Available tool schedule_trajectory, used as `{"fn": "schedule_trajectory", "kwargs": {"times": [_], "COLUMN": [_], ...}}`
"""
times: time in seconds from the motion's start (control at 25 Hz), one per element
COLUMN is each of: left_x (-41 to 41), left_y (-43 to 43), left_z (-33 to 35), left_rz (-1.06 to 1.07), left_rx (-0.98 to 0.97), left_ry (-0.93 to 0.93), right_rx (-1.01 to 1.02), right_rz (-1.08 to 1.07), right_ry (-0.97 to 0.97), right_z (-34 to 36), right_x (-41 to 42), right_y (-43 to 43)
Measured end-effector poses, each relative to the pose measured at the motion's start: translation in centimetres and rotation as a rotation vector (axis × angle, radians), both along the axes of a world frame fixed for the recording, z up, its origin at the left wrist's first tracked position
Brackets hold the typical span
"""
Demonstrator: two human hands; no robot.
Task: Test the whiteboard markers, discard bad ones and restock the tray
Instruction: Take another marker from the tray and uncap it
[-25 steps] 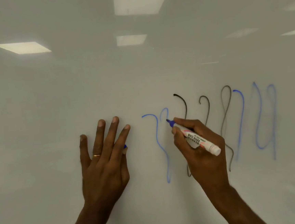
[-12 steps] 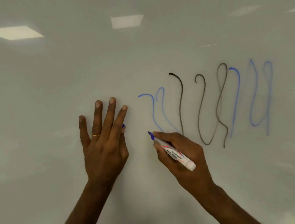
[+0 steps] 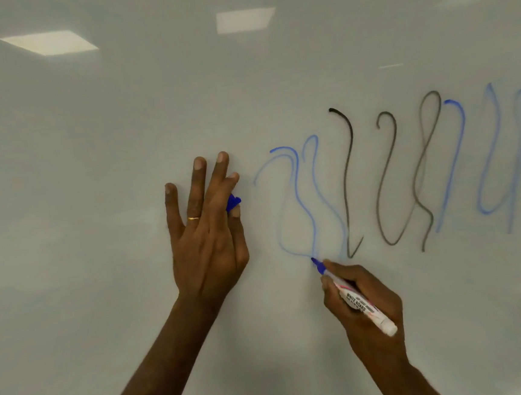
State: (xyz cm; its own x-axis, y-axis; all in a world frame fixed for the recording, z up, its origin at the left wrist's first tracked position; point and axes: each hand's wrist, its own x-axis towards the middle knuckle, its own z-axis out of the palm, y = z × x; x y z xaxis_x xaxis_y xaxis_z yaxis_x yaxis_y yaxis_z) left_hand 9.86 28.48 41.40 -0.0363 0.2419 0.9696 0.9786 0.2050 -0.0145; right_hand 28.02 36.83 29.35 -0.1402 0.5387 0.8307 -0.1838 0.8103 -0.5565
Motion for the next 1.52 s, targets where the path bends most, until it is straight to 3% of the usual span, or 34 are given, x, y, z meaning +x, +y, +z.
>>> {"fn": "schedule_trajectory", "kwargs": {"times": [0.16,0.36,0.52,0.64,0.76,0.88,1.08,1.36,1.52], "left_x": [0.3,-0.1,-0.8,-0.7,1.6,5.9,9.3,9.7,10.1], "left_y": [0.1,0.3,0.1,0.0,-1.4,-3.7,-5.6,-7.8,-9.0], "left_z": [-0.3,-0.3,-1.0,-1.0,-1.9,-4.5,-9.4,-12.7,-15.0], "left_rz": [-0.074,-0.065,-0.069,-0.066,-0.295,-0.636,-0.836,-0.866,-0.89], "left_rx": [0.041,0.082,0.157,0.216,0.129,-0.029,-0.144,-0.27,-0.47], "left_ry": [-0.016,0.057,0.145,0.103,-0.091,-0.518,-1.077,-1.155,-1.218], "right_rx": [0.113,-0.29,-0.421,-0.461,-0.514,-0.574,-0.626,-0.701,-0.637], "right_rz": [-0.172,0.034,0.08,0.103,0.143,0.215,0.402,0.421,0.486], "right_ry": [-0.12,-0.07,0.064,0.134,0.15,0.156,0.076,-0.13,-0.31], "right_z": [-5.2,-3.8,-0.2,1.7,2.5,3.0,2.4,0.1,-0.9], "right_x": [2.4,4.5,5.5,6.3,6.8,7.5,8.0,8.3,10.5], "right_y": [0.4,-0.9,-2.3,-3.4,-4.2,-5.0,-6.4,-7.4,-6.9]}}
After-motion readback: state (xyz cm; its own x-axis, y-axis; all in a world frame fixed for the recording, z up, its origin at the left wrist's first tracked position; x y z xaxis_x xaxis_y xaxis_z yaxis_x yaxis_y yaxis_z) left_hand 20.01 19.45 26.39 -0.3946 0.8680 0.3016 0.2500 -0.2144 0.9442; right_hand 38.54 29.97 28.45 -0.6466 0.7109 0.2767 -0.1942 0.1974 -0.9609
